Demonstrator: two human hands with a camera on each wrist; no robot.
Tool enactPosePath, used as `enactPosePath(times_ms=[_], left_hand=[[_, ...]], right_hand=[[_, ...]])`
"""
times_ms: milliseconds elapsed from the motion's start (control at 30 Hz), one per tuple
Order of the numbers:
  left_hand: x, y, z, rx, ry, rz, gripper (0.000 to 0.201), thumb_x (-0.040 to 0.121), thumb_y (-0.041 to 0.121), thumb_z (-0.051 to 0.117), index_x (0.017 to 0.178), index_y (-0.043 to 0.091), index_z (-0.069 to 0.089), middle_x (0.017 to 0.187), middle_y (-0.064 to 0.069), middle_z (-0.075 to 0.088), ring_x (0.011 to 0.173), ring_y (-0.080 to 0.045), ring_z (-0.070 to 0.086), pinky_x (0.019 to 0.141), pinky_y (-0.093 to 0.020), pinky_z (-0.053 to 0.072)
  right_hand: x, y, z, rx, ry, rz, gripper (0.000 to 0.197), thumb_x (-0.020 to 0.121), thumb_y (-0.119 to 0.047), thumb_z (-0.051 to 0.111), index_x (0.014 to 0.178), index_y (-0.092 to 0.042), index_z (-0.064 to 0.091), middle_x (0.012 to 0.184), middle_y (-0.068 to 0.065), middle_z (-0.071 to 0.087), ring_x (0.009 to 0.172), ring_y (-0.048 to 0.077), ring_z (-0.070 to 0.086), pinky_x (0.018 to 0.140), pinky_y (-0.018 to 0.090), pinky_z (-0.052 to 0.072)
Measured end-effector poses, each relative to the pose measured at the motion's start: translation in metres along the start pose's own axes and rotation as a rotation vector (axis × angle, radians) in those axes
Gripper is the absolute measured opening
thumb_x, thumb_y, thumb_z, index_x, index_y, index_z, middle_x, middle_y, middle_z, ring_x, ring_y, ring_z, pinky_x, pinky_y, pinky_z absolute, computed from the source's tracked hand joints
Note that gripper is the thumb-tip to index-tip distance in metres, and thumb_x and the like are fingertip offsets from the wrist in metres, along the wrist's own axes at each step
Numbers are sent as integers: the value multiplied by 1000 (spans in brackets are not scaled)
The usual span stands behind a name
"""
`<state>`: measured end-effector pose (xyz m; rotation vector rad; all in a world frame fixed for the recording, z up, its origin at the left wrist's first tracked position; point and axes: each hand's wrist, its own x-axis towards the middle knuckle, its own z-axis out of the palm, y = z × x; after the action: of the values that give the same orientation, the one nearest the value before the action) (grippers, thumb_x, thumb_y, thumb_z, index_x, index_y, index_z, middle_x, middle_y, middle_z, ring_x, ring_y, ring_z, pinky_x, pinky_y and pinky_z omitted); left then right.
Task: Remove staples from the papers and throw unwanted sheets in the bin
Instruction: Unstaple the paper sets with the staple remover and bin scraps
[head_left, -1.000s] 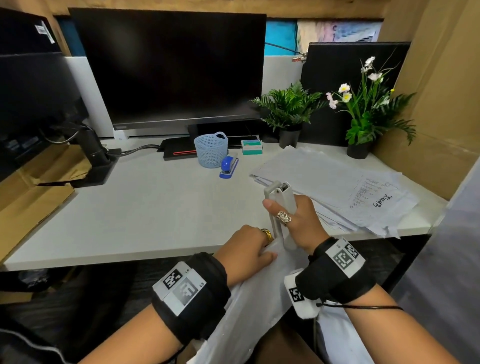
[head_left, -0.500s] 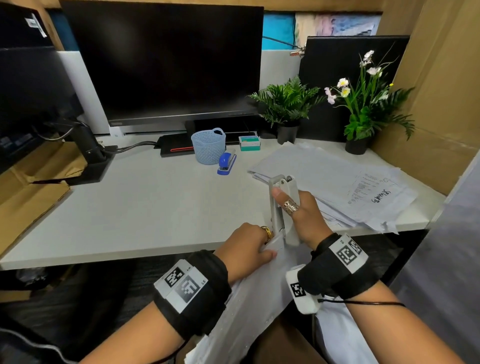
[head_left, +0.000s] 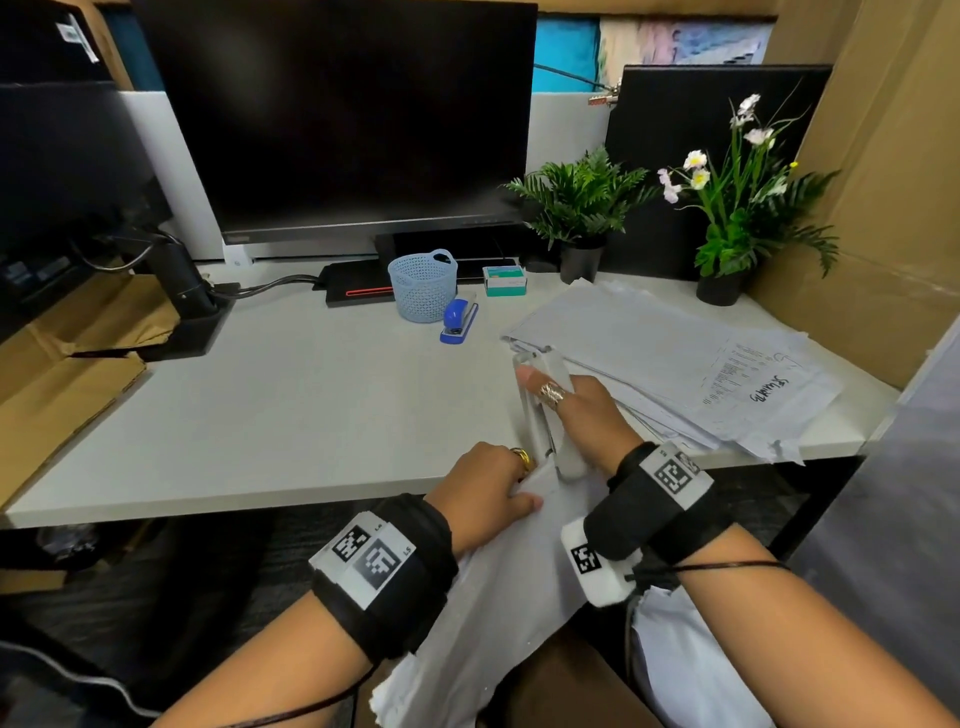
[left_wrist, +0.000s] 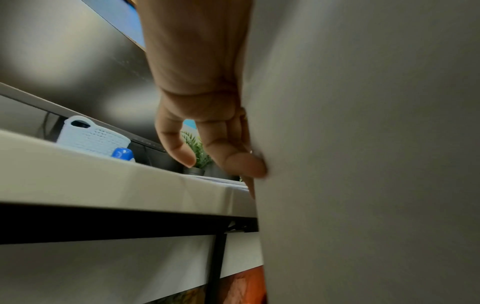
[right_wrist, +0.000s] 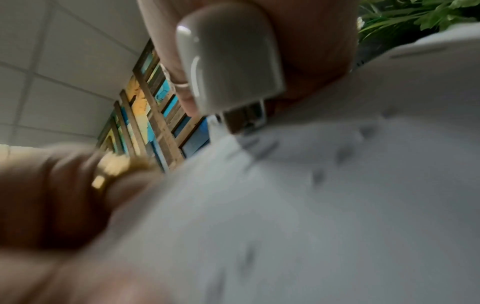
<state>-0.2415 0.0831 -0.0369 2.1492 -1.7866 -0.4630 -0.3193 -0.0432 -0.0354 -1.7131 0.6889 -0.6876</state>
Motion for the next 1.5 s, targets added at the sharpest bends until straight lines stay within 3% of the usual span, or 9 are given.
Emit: enactPosePath(times_ms=[167,333,567,700,800,933,1067,1367,1500], left_hand=[[-2,-23,-3,-12,67,-35,25,91,26,59,76,7,52,79,-9,58,73,-18,49,56,-21,23],[-8,-48,-1,-24,87,-64,23,91,28,58,97,6,62,77,3,56,77,-16,53,59,-18,30],[-15,-59,-2,-42,90,-62,24,90,29,58,103,12,68,88,1,66,81,-15,59,68,-24,41],[-22,-60,-8,27,177,-41,29,92,27,55,68,12,48,60,5,47,57,-6,41,50,-14,27],[-25,-57,-15,52,280,54,20,90,30,54,97,23,71,66,-1,59,59,-10,44,50,-16,27],[-26,-42,-11,112,505,195,24,81,24,61,100,31,74,70,7,68,63,-11,61,54,-2,24],[-18,-42,4,244,635,447,22,69,24,79,90,25,76,72,10,69,54,-13,56,65,-16,31],[-6,-45,23,248,714,602,39,98,32,41,86,21,77,79,5,72,72,-10,43,73,-16,30],[-1,-42,29,218,681,536,21,88,28,55,87,22,75,78,8,70,63,-12,51,71,-11,23]], right_hand=[[54,-2,-11,-55,1,306,94,50,-48,69,128,-4,40,124,9,54,106,26,53,91,36,44],[77,7,-27,-681,-21,272,37,87,-32,61,107,-2,55,99,10,52,89,25,48,60,26,34],[70,-4,-18,-1028,-62,112,49,86,-43,62,115,-3,63,115,11,63,107,26,56,91,29,44],[19,-22,-15,-655,-149,-242,45,78,-43,71,116,-22,62,113,-10,59,108,6,52,96,22,37],[-21,-5,-15,-558,-350,-357,34,72,-23,80,104,-25,68,98,-15,66,94,-5,57,90,17,44],[-42,43,-19,-520,99,-818,21,74,0,66,84,-16,76,85,-9,72,81,2,63,73,28,52],[-55,68,-23,-531,291,-1087,22,77,3,66,86,-15,73,91,3,72,83,14,65,65,33,52],[-57,80,-31,-574,335,-1141,15,86,-4,63,92,-17,66,91,7,72,84,18,61,68,31,48],[-64,73,-39,-445,275,-950,21,74,5,59,81,-10,73,89,1,70,85,12,62,74,27,49]])
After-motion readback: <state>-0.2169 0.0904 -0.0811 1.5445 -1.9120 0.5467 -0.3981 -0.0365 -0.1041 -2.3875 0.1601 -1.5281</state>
